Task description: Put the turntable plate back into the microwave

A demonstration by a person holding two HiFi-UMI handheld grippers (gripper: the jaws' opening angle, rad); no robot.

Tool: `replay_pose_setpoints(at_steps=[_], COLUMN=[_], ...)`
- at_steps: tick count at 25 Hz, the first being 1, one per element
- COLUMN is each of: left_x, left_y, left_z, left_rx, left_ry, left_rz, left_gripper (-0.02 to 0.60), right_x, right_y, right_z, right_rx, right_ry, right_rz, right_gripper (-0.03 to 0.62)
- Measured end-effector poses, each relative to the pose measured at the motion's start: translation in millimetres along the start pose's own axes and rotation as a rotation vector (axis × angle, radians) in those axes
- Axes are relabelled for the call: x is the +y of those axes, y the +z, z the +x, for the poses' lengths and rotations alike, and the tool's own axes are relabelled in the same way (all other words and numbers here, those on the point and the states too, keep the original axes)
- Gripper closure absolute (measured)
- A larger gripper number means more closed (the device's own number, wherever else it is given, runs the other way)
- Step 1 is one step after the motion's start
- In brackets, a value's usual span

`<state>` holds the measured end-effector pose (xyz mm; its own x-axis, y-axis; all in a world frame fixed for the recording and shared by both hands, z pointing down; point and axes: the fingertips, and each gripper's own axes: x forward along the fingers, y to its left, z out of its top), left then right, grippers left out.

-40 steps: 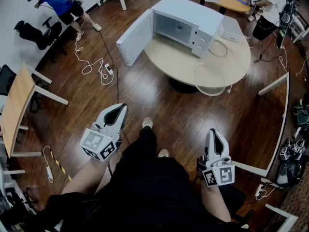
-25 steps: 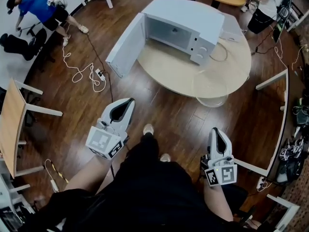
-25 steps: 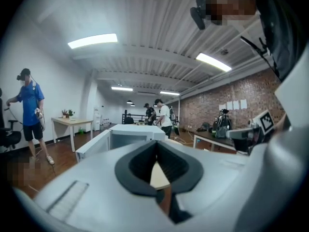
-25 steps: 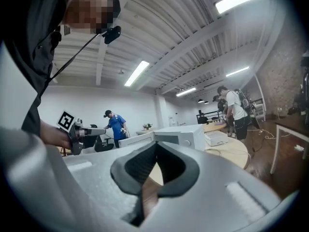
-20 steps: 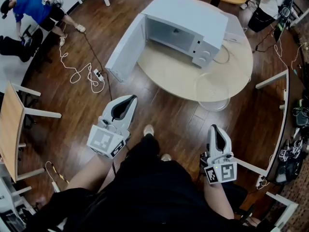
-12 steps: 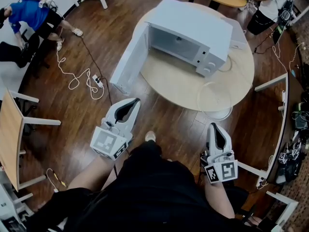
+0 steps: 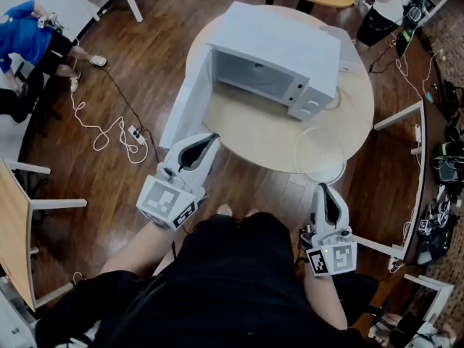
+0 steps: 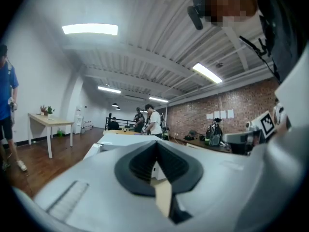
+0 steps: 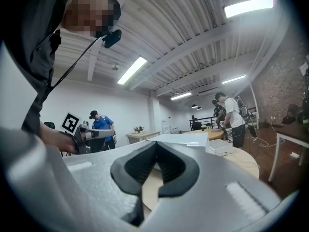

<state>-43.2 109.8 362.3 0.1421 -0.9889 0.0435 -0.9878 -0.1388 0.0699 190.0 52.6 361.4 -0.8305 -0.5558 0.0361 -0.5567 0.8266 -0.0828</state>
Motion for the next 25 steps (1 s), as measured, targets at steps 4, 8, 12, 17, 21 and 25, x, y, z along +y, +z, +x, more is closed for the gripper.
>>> replay_pose_setpoints(at_steps=[4, 8, 12, 17, 21, 25], left_x=[7, 16, 27, 56, 70, 83], left_y=[8, 9, 16, 16, 22, 26], left_z=[9, 25, 41, 71, 102, 124], left_rx=[-0.002, 0.011, 0.029, 0.057, 0.07, 0.084], left_ry=[-0.012, -0.02, -0.024, 0.018, 0.021, 0.028], left_rz=[0.013, 0.025, 0.019, 0.001, -0.002, -0.006], left_gripper=[0.583, 0.583, 0.583, 0.583, 0.583, 0.583], right_x=[0, -13, -28, -50, -70, -82], right_y=[5, 0, -8, -9, -4, -6], right_z=[5, 15, 39, 85, 119, 142], right_rx=[-0.005, -0.006, -0.001, -0.003, -0.006, 0.008], right_ry=[-0.004, -0.021, -0.016, 0.014, 0.028, 0.047], right_rz=[-0.026, -0.028, -0.014, -0.011, 0.002, 0.011], right_gripper=[0.594, 0.594, 0.594, 0.594, 0.594, 0.594])
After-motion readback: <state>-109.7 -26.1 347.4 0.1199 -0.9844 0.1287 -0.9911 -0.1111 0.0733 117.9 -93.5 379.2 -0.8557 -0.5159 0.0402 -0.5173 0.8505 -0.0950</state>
